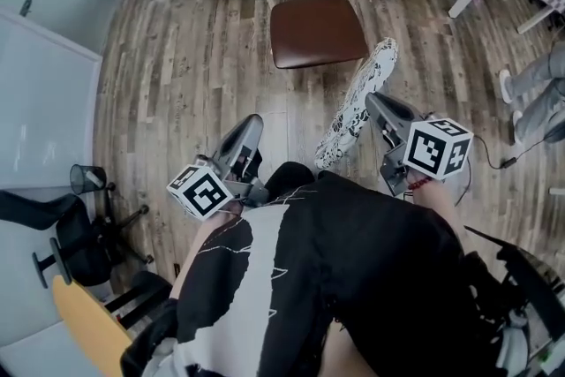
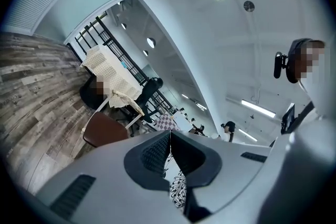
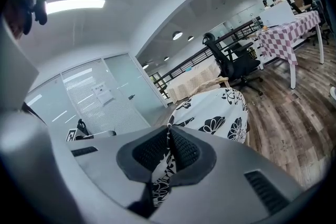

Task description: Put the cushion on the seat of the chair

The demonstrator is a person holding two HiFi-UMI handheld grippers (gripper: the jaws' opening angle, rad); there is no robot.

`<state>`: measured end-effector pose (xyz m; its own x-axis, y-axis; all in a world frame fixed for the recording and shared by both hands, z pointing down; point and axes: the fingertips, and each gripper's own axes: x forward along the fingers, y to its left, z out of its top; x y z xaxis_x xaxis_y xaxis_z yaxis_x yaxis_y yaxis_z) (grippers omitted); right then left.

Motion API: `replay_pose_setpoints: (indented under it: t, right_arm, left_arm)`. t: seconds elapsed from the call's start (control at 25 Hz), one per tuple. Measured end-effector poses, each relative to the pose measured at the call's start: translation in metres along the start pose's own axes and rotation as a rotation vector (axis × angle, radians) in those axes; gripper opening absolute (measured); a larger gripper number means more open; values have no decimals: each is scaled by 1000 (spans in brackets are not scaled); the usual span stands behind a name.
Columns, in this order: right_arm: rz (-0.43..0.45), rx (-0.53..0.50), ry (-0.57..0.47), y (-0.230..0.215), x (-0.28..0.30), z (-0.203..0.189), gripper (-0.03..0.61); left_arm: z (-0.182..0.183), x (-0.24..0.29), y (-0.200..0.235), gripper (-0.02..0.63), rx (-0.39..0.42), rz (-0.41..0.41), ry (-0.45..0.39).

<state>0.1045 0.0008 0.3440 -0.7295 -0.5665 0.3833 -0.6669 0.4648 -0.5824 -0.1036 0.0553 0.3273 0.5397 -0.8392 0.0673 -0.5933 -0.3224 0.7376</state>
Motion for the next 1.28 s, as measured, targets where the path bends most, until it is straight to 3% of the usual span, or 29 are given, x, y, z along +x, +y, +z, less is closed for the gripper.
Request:
replay_pose_setpoints:
  t: [0.44,0.84,1.08,1.28]
  right_arm:
    - [-35,48,-2,-30,79,46,26]
    - [-131,171,-32,-48,201,117,26]
    - [-185,175,-79,-62,270,169,26]
    - [-211,171,-93,-72,329,201,26]
  left_arm:
    - [43,64,74,16,-41,13,35]
    - [159,156,151,17,-11,-48,170]
    - [224,189,201,17,-2,-55,187]
    - [255,206,249,15,-17,-43,211]
